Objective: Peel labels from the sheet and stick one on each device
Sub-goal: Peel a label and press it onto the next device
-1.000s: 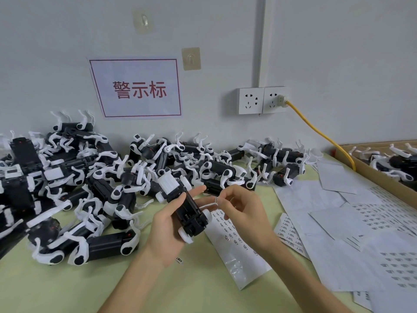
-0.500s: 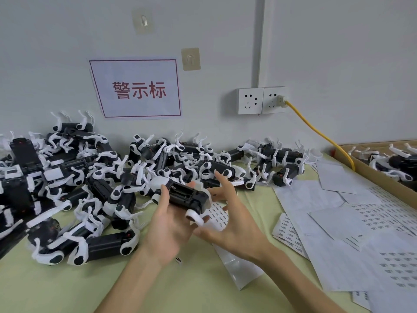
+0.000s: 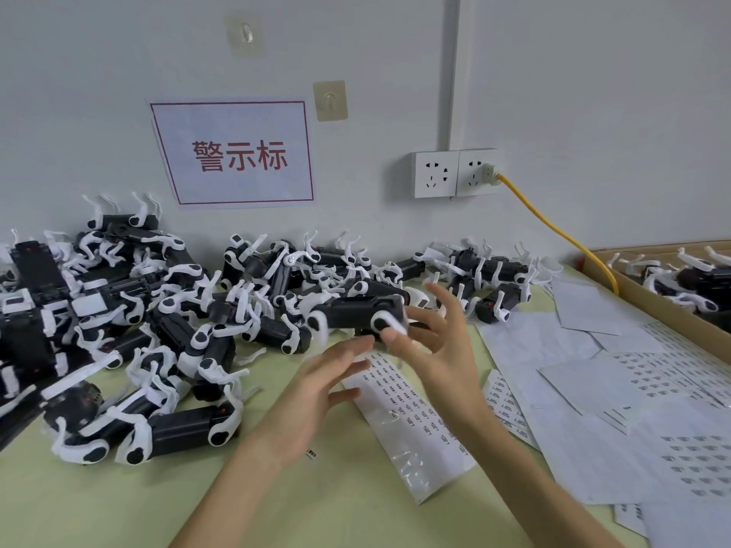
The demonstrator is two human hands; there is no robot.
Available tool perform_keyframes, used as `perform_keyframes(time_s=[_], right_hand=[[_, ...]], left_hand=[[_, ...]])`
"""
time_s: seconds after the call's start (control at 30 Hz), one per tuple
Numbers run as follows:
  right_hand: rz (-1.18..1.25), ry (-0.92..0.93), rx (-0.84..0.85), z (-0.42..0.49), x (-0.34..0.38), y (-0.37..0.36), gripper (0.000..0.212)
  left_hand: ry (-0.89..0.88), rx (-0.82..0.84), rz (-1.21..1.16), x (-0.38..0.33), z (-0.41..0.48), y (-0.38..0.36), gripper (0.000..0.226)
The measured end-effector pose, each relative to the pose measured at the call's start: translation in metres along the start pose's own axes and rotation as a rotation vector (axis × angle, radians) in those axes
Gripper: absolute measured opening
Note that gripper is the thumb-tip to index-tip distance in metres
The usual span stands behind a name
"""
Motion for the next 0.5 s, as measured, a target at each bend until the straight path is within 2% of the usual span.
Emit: perform_keyframes(time_s=[0.07,0.17,0.23,0.3,0.37,0.5], right_hand=[[0.127,-0.075,-0.084,0.005,0.001,0.007,0.071],[0.28,-0.173,-0.146,0.012,0.0,0.015,0.071],[0.353,-0.211,-0.136,0.014,0.0,0.016,0.076],[0.395,-0.247,-0.084,0.013,0.001,0.015,0.083],[0.384,-0.263,0.005,0.01,0.001,0.009,0.083],[0.331,-0.281,0.117,0.003,-0.002,0.0,0.078]], left_hand=[[0.014,-0.068,0.031,0.003,0.002,0.005,0.027],[0.06,-0.23,-0.035,0.006,0.003,0.013,0.042],[0.075,-0.272,-0.17,0.005,0.005,0.018,0.034],[0.058,-0.253,-0.291,0.002,0.005,0.021,0.028],[0.041,-0.188,-0.343,0.0,0.004,0.02,0.038],[0.087,-0.01,-0.195,0.0,-0.002,0.005,0.045]])
Point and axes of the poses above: each hand's wrist, its own z-axis towards the middle knuckle, its own y-axis out of the back of the hand, x = y × z, the point moved 2 cm from there along z, towards the middle knuckle, and after that the axes turned 4 degrees about y, right-handed, at the moved point
